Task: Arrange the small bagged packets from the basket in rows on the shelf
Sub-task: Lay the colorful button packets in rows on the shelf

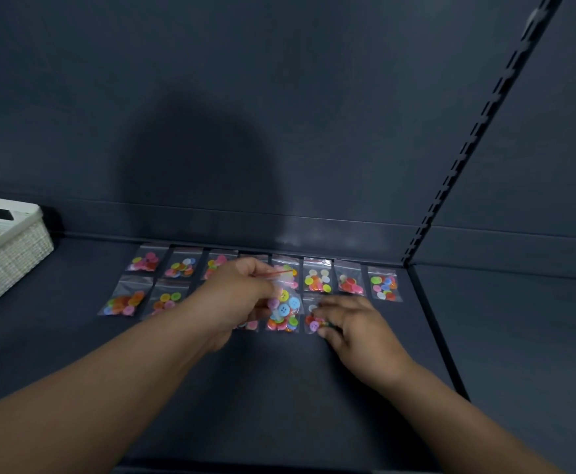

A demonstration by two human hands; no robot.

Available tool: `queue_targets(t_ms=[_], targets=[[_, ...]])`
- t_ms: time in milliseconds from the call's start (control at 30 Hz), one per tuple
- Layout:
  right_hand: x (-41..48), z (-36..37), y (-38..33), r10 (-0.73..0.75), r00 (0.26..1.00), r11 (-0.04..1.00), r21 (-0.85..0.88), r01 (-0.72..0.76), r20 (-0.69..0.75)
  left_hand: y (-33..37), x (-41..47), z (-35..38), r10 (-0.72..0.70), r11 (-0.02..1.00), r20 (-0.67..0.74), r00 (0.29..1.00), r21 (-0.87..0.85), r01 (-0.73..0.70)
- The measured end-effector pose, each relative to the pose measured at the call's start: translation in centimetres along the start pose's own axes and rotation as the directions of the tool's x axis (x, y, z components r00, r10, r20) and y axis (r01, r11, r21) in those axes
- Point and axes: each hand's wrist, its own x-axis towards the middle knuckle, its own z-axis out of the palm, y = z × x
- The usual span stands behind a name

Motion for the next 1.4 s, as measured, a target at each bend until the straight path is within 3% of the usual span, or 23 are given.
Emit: queue_targets(t_ms=[100,167,200,267,333,500,733,967,1233,1400], targets=[[0.0,-0.2,-0.2,0.035,0.999,0.997,0.069,-0.033,-0.020,0.1,0.0,0.2,0.003,1.000,0.020,1.000,-0.012,-0.002],[0.1,-1.1,-0.9,0.154,0.985,0.947,0.295,-0.124,-0.081,0.2,-0.3,0.5,0.011,1.000,0.036,0.999,-0.023,-0.010],[0.2,-1.8,-1.5,0.247,0.967,0.859,0.477,-0.186,-0.068,0.4,-0.5,0.7,0.015,0.999,0.042,0.999,-0.036,-0.013],[0.5,-3.1,-2.7,0.363,0.928,0.541,0.791,-0.285,0.085,0.6,-0.8,1.4,0.032,0.998,0.046,0.998,-0.057,-0.029],[0.7,-3.8,-3.6,0.370,0.903,0.314,0.885,-0.343,0.218,0.8,-0.9,2.3,0.058,0.997,0.048,0.997,-0.061,-0.055],[0.7,-4.3,-3.7,0.437,0.870,0.158,0.932,-0.325,0.229,1.0,-1.2,4.0,0.028,0.997,0.150,0.988,-0.078,-0.017],[-0.3,-5.0,-1.7,0.504,0.826,0.109,0.930,-0.350,0.252,0.6,-0.7,5.1,-0.033,0.995,0.162,0.986,0.098,0.018],[-1.1,-5.2,-0.8,0.493,0.832,0.104,0.932,-0.347,0.255,0.9,-0.4,6.8,-0.087,0.993,0.271,0.959,0.102,0.061],[-1.8,-5.7,0.2,0.569,0.789,0.091,0.936,-0.340,0.231,0.4,0.3,7.8,-0.101,0.966,0.256,0.961,0.256,0.033],[-2.1,-5.7,0.3,0.574,0.786,0.099,0.934,-0.344,0.229,0.3,0.4,8.3,-0.114,0.971,0.275,0.955,0.234,0.049]])
